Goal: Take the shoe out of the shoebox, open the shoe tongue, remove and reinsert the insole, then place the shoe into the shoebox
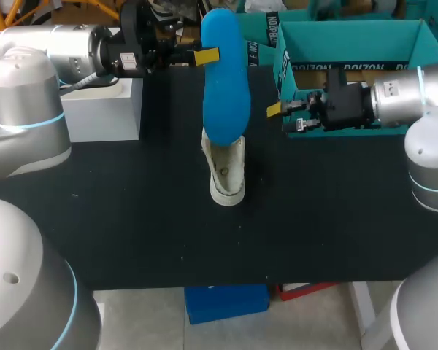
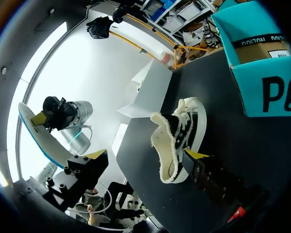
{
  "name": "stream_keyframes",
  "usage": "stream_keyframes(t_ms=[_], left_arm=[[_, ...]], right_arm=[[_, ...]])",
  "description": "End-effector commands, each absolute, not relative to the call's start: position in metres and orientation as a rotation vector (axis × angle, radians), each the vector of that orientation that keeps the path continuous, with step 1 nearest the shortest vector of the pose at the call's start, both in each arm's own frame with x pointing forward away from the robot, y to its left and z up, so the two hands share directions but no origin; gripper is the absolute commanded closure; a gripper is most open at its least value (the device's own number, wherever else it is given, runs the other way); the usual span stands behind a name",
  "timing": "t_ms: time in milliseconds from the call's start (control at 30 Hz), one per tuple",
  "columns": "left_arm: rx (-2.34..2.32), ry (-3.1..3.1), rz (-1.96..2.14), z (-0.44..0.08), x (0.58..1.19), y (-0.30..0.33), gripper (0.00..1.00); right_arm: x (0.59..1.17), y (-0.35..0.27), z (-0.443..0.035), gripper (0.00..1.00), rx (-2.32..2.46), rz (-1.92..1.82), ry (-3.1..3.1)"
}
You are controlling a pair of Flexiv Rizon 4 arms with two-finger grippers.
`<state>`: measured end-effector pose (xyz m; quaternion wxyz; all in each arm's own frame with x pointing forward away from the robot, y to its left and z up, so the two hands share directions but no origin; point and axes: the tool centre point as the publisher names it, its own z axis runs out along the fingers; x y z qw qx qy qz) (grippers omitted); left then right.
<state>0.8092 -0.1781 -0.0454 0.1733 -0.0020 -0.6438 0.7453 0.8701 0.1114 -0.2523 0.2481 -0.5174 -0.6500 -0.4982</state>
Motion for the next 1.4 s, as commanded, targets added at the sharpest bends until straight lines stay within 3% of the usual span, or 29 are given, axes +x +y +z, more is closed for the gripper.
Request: stream_keyframes(t_ms=[33,367,533,1033,1400], left_arm=[[-0.002,-1.829,2.116,-0.046,0.808,-0.179,1.0],[-0.096,-2.076,2.276,-0.047,0.803,-0.178,1.0],[-0.382,-2.473,2.43,-0.063,0.79,-0.18,1.0],[-1.239,-2.687,2.522,-0.112,0.755,-0.192,1.0],[-1.211,-2.632,2.497,-0.123,0.758,-0.189,1.0]], right_arm=[[0.867,0.111,-0.252,0.0,-1.354,-1.415,-1.686],[0.865,0.115,-0.246,0.0,-1.275,-1.472,-1.551],[0.865,0.115,-0.246,0.0,-1.275,-1.472,-1.551],[0.865,0.115,-0.246,0.0,-1.275,-1.472,-1.551],[0.865,0.115,-0.246,0.0,-1.275,-1.472,-1.551]])
